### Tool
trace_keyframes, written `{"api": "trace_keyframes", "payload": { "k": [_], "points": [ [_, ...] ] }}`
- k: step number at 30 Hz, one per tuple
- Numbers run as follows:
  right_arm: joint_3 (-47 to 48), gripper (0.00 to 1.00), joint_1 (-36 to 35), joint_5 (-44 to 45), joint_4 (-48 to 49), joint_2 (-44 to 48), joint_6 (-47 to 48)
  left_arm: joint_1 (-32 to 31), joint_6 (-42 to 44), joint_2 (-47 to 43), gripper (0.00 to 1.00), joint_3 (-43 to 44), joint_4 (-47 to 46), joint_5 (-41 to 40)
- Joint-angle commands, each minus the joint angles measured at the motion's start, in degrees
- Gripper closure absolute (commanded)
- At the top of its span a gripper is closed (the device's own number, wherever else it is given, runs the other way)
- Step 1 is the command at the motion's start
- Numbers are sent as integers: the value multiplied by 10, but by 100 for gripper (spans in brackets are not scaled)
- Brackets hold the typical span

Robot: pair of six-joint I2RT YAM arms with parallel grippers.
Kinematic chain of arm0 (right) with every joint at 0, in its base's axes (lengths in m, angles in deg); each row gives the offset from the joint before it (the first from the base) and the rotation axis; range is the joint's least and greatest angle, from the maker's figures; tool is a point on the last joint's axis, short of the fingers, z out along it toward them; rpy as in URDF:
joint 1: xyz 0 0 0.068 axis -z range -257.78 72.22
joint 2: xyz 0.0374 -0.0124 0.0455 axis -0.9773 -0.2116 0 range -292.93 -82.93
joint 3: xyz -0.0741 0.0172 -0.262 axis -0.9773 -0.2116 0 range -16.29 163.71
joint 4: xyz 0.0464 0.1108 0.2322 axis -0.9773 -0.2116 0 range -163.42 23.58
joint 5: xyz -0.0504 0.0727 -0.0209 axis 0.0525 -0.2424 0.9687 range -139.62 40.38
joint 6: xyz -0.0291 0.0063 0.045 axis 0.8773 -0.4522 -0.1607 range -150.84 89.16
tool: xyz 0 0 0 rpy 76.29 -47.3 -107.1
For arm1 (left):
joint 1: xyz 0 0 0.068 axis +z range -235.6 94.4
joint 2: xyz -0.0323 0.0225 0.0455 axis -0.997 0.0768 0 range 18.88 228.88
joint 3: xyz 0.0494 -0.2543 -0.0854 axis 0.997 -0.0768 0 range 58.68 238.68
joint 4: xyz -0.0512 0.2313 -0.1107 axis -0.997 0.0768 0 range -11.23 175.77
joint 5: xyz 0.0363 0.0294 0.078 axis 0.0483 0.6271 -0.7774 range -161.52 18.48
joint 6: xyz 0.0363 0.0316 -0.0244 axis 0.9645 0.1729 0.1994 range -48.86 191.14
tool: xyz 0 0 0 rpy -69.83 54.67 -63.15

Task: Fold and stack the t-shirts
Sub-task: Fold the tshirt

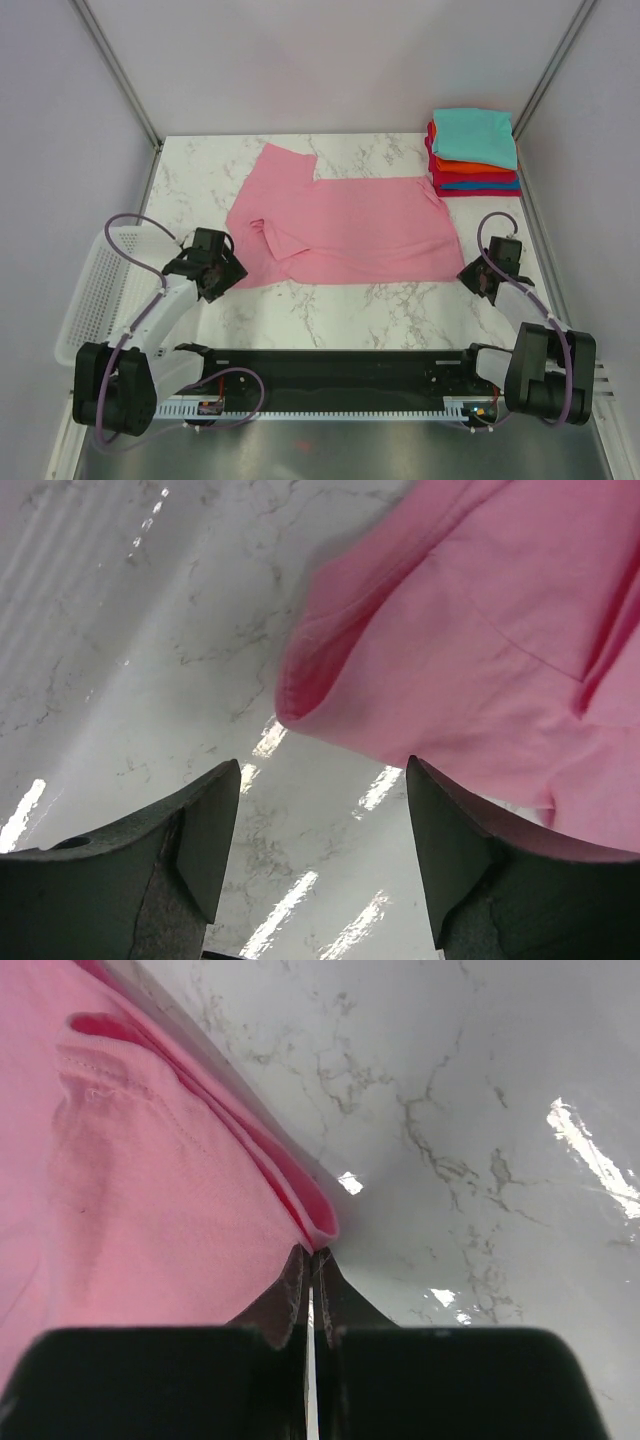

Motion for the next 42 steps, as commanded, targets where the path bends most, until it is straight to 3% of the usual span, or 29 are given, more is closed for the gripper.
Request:
{"api": "trace_keyframes", "payload": {
  "k": [1,5,9,12,15,16,18,19,21,27,33,36,37,39,40,41,42],
  "points": [
    [-5,100,18,-7,-5,12,24,-1,-53,6,26,-34,-47,-28],
    [-9,100,21,-19,-5,10,27,-1,-55,17,27,-59,-86,-40],
    [-8,100,21,-20,-4,8,28,-1,-40,38,28,-31,-113,-50],
    [-8,100,21,-19,-3,3,28,-1,-27,73,34,-18,-127,-50],
    [-8,100,23,-17,-3,3,29,-1,-12,105,49,8,-133,-46],
    [-7,100,24,-16,-3,3,28,-1,-9,109,60,12,-135,-49],
    [-8,100,28,-15,-3,1,28,-1,6,115,72,19,-143,-57],
    [-8,100,29,-15,-3,0,27,-1,12,115,86,25,-147,-59],
    [-8,100,36,-21,-5,0,28,0,28,116,98,38,-142,-78],
    [-12,100,61,-6,-65,65,-5,8,-23,9,98,25,-58,-117],
    [-32,100,68,-8,-117,148,-39,9,-46,-70,98,-1,-9,-87],
    [-41,100,68,-6,-140,181,-47,10,-62,-95,90,-19,10,-75],
    [-41,100,68,-5,-148,195,-50,10,-67,-100,80,-22,24,-70],
    [-40,79,68,-8,-166,206,-50,9,-69,-112,63,-27,29,-42],
    [-38,63,68,-10,-170,214,-50,9,-68,-117,47,-27,30,-30],
    [-35,32,68,-12,-174,218,-49,9,-66,-131,43,-27,31,-15],
    [-27,21,68,-12,-183,220,-45,9,-53,-135,41,-20,31,-9]
  ]
}}
